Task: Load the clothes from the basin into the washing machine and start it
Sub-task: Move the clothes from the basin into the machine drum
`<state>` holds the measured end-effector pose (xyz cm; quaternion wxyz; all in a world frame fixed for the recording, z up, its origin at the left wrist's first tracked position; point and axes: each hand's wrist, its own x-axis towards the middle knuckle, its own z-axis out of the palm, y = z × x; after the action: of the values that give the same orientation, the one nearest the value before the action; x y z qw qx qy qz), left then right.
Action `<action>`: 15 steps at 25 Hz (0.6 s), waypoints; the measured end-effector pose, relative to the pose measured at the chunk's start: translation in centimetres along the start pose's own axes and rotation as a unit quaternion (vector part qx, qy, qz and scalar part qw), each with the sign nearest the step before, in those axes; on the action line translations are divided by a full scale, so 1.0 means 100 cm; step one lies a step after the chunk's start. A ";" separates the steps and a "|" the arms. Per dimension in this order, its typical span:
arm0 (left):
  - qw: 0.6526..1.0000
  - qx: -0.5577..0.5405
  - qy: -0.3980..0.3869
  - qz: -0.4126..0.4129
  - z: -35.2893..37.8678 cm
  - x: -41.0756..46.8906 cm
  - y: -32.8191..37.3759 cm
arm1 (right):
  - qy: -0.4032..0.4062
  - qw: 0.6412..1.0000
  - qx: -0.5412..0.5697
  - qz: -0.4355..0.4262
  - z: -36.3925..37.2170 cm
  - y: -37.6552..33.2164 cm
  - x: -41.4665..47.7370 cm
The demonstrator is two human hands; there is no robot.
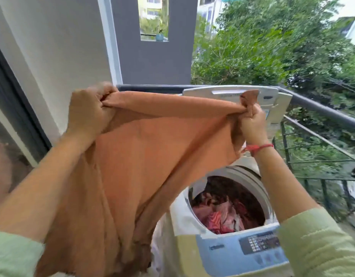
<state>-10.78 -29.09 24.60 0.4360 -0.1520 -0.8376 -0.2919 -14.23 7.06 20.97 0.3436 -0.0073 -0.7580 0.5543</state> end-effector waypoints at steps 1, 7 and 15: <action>0.999 0.025 0.008 0.026 0.017 0.000 0.018 | 0.024 0.998 0.049 0.031 -0.011 0.003 0.008; 0.954 0.165 -0.202 0.147 0.146 -0.102 0.042 | -0.111 0.745 -0.438 -0.491 -0.071 0.100 -0.020; 0.952 0.110 -0.281 0.048 0.211 -0.107 0.092 | -0.277 0.635 -0.470 -0.547 -0.091 0.189 -0.023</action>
<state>-13.46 -8.79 9.63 0.2110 -0.2189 -0.9449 -0.1218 -14.63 21.07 5.16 0.3082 0.4016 -0.8411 -0.1904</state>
